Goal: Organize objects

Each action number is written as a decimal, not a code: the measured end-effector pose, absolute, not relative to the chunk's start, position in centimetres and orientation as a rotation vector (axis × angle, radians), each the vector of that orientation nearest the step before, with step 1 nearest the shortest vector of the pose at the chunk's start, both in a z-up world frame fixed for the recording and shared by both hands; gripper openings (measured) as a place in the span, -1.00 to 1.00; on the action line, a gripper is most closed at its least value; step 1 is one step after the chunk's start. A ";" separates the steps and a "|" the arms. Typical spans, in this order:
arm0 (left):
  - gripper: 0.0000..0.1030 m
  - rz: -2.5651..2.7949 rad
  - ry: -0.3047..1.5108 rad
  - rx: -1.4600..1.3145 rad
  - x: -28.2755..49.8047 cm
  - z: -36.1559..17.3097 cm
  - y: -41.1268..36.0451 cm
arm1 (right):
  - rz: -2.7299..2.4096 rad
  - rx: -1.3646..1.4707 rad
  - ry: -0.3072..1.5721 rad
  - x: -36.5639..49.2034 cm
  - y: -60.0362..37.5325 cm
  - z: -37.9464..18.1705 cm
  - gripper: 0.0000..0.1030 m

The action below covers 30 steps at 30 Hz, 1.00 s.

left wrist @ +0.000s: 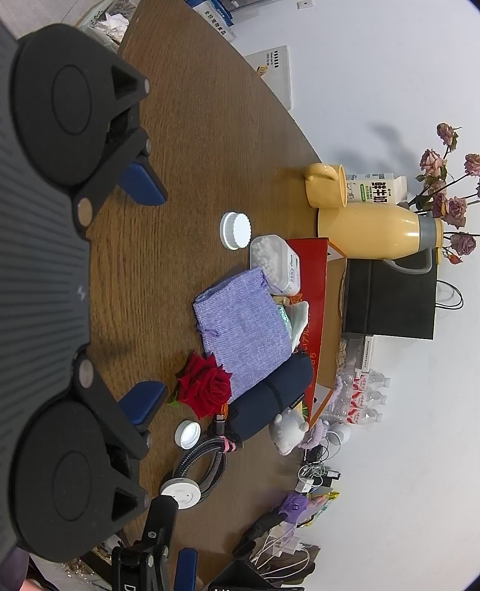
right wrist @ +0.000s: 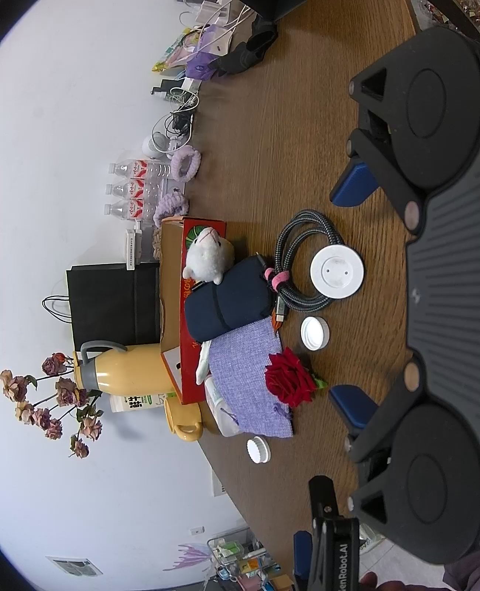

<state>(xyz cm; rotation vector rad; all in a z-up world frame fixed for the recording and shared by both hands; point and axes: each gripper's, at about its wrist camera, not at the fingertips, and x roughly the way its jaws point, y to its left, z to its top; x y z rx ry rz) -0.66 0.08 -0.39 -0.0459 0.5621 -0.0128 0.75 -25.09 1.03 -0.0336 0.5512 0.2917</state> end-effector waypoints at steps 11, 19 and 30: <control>1.00 -0.010 0.563 -0.054 -0.4 -0.3 0.1 | 0.292 -0.035 0.548 0.7 -24.9 0.9 1.00; 1.00 -0.009 0.563 -0.057 -0.3 -0.3 0.3 | 0.295 -0.034 0.548 0.7 -24.8 1.0 1.00; 1.00 -0.014 0.568 -0.063 -0.3 -0.4 0.4 | 0.299 -0.034 0.551 0.8 -24.9 1.1 1.00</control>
